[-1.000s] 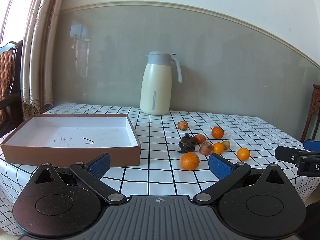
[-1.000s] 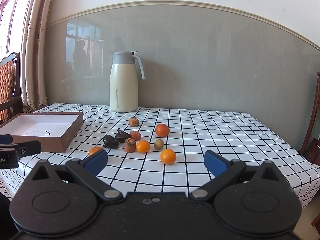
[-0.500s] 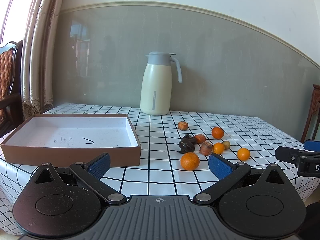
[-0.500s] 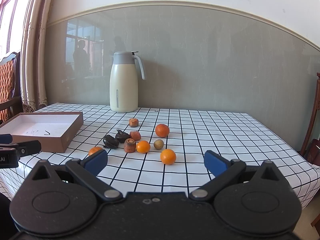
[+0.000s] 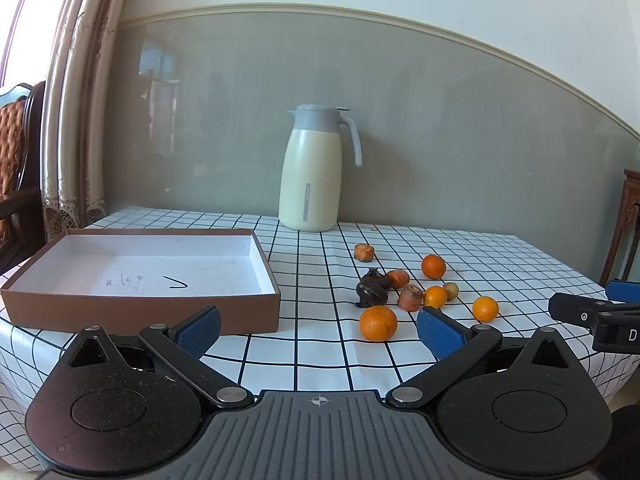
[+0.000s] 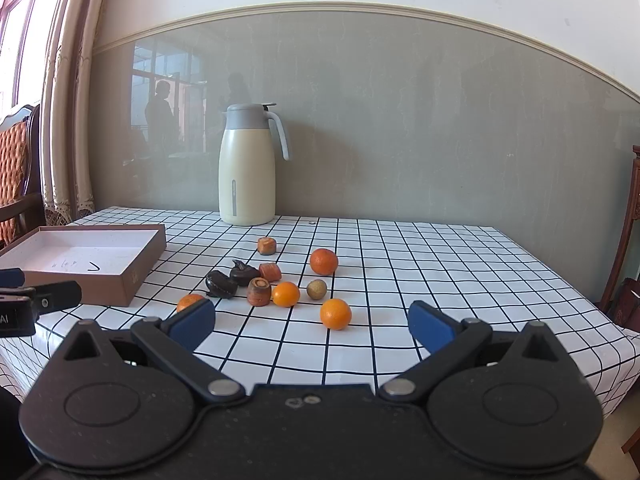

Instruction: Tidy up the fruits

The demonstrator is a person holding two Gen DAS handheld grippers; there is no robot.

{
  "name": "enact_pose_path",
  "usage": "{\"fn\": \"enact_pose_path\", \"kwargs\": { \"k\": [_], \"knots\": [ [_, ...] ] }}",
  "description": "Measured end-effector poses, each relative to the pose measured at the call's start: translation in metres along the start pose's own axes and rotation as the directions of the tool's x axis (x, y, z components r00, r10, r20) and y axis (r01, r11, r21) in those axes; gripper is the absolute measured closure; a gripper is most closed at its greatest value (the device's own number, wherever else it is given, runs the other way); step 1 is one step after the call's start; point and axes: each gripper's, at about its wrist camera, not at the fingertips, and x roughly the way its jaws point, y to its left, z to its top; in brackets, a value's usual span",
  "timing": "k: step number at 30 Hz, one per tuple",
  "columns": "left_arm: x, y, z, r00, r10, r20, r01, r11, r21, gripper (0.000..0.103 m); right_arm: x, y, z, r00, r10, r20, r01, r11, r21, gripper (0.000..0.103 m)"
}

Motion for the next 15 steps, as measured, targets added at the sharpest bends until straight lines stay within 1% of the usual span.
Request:
{"fn": "enact_pose_path", "kwargs": {
  "k": [9, 11, 12, 13, 14, 15],
  "knots": [
    [0.002, -0.002, 0.001, 1.0, 0.0, -0.009, 0.0, 1.0, 0.001, 0.0, 0.002, -0.001, 0.0, 1.0, -0.011, -0.007, 0.011, 1.0, -0.001, 0.006],
    [0.003, -0.004, 0.001, 1.0, -0.01, -0.028, 0.01, 1.0, 0.009, 0.0, 0.006, 0.0, 0.001, 1.0, -0.015, -0.027, 0.015, 1.0, -0.008, 0.006],
    [0.005, -0.006, 0.001, 0.999, -0.004, -0.046, 0.004, 1.0, 0.019, 0.0, 0.006, 0.001, 0.003, 0.999, -0.014, -0.034, 0.013, 1.0, -0.018, 0.006],
    [0.008, -0.008, 0.001, 0.998, -0.016, -0.064, 0.018, 0.999, 0.032, 0.0, 0.008, 0.003, 0.004, 0.999, -0.01, -0.04, 0.009, 0.999, -0.033, 0.006],
    [0.01, -0.011, 0.002, 0.996, -0.043, -0.075, 0.047, 0.998, 0.047, 0.0, 0.009, 0.004, 0.005, 0.999, -0.008, -0.043, 0.006, 0.999, -0.048, 0.006],
    [0.01, -0.014, 0.003, 0.997, -0.048, -0.064, 0.052, 0.997, 0.062, 0.0, 0.011, 0.004, 0.005, 0.999, -0.004, -0.042, 0.001, 0.998, -0.058, 0.006]
  ]
}}
